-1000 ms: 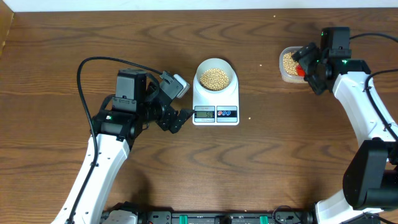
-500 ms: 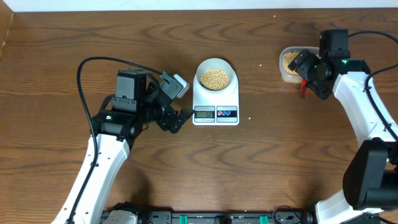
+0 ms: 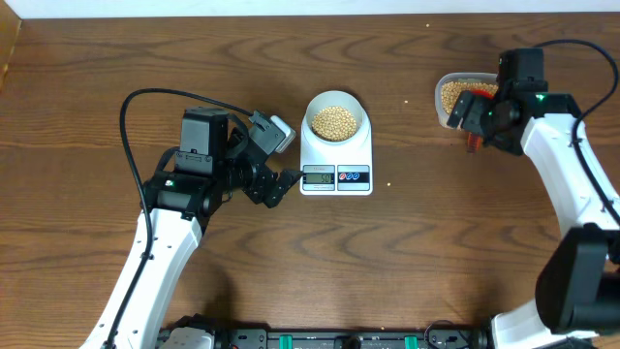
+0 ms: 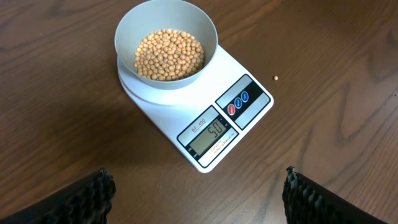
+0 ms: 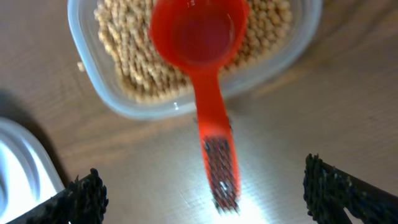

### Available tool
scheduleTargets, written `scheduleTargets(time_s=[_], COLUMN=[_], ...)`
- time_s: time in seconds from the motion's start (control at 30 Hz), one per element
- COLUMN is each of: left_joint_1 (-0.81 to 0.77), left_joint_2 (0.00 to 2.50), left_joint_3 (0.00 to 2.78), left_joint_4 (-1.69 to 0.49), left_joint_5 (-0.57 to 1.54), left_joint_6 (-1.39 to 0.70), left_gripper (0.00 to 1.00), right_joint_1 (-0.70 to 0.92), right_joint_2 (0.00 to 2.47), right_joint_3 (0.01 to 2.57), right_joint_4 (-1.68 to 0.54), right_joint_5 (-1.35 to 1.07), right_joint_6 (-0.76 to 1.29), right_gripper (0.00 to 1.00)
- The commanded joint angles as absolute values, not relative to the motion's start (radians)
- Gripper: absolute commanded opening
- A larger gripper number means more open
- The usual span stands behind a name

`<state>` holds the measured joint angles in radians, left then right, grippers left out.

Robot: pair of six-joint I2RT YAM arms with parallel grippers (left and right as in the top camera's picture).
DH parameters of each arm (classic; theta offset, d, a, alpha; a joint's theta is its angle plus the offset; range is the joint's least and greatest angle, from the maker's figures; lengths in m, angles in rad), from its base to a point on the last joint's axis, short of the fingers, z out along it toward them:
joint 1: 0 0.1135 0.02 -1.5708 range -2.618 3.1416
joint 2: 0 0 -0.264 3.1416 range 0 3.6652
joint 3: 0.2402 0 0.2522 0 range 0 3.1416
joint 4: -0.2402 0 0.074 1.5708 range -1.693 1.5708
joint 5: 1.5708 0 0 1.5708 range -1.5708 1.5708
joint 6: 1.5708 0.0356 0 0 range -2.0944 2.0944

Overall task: Scoop item into bowl and weigh 50g on scale
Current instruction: 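Open the right gripper and release the red scoop in the tub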

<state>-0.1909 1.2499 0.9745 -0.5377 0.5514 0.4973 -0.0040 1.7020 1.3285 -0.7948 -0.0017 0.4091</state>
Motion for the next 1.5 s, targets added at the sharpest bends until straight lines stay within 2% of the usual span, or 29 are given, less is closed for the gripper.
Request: scheduleTargets(time_s=[0.0,0.17,0.37,1.47], left_joint_1=[-0.189,-0.189,-0.189,-0.189], left_joint_2=[1.24,1.24,1.24,1.24], left_joint_3=[0.968,0.968,0.968,0.968], left_joint_4=[-0.537,-0.537,-0.537,-0.537], left_joint_5=[0.557,0.557,0.557,0.557], left_joint_6=[0.492,0.492,0.492,0.492], left_gripper=[0.89,0.89,0.89,0.89], right_joint_1=[0.007,0.007,0.007,0.007], right_joint_2=[1.631,1.594,1.582,1.582], right_joint_3=[1.388,1.465,1.468,1.468], right_joint_4=[-0.863,-0.964,-0.96,-0.951], right_joint_5=[0.067,0.121,0.121,0.121], right_joint_6=[0.225,0.144,0.102,0.103], right_gripper=[0.99,0.99,0.99,0.99])
